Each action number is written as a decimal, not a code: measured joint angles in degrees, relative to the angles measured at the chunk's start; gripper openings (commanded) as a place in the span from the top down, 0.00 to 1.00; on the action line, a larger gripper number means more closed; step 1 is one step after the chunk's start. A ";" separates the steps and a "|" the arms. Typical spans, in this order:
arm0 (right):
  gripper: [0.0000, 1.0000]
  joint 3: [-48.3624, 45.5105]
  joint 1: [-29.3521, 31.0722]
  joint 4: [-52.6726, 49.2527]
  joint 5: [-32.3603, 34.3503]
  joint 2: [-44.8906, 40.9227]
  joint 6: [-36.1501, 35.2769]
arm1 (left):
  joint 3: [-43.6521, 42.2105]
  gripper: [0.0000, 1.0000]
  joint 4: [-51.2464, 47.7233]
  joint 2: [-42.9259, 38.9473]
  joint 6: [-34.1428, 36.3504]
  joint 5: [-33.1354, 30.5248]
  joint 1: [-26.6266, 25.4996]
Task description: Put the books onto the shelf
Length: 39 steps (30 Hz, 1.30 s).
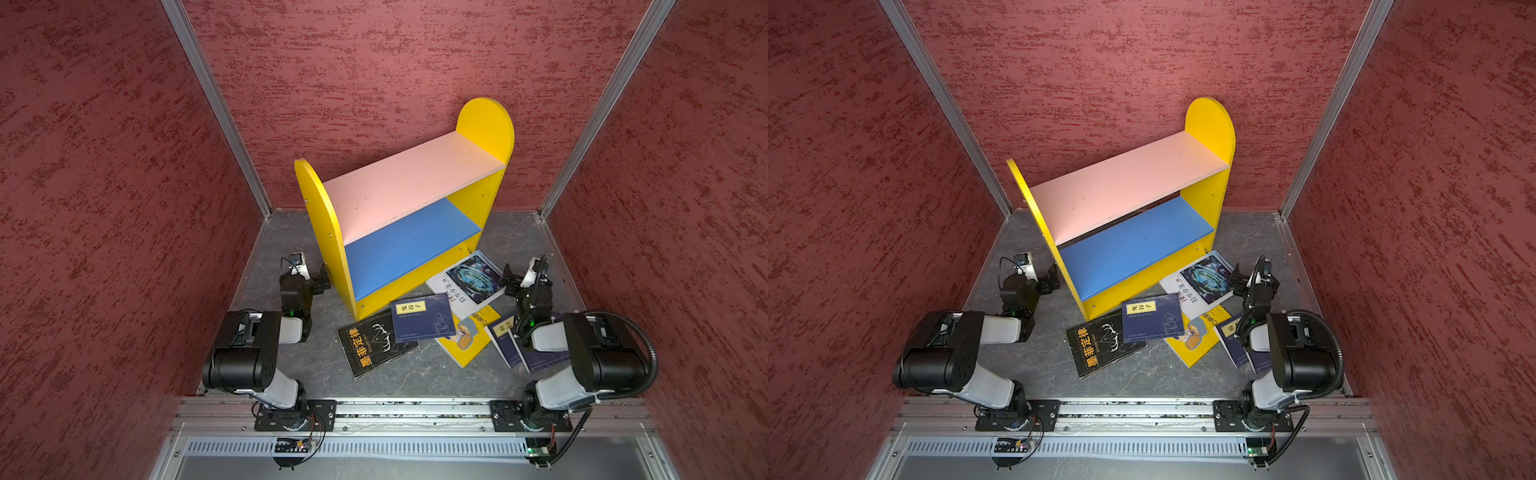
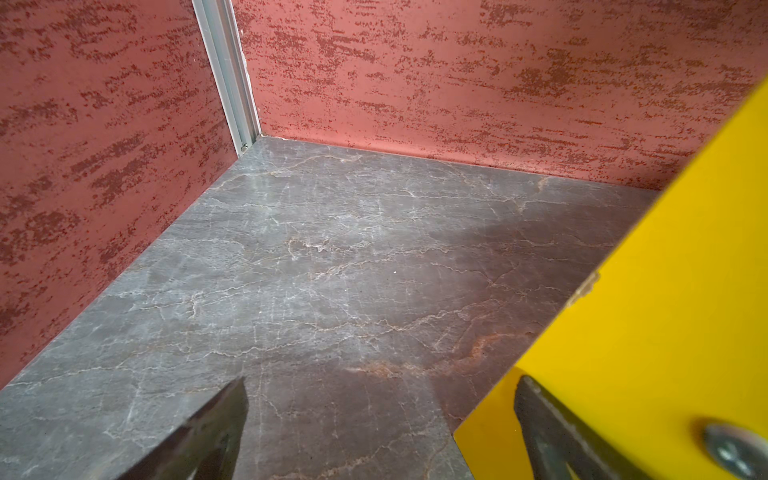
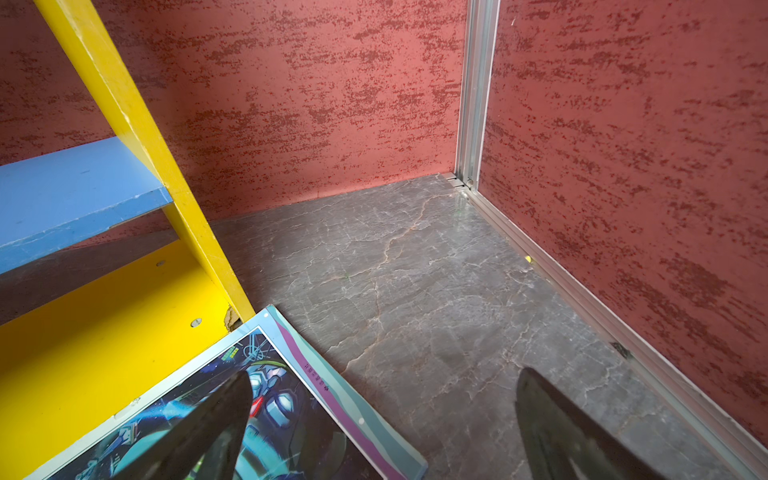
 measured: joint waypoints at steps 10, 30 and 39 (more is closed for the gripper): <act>0.01 0.00 0.00 0.00 -0.02 0.00 0.00 | 0.00 0.01 0.00 0.00 0.00 0.00 0.00; 0.01 -0.02 0.00 0.00 -0.13 0.00 -0.02 | 0.00 0.01 0.00 0.00 0.00 0.00 0.00; 0.01 7.85 0.00 -20.70 -4.96 -13.33 0.26 | 2.05 0.01 -10.38 -8.33 -0.02 -1.16 -0.33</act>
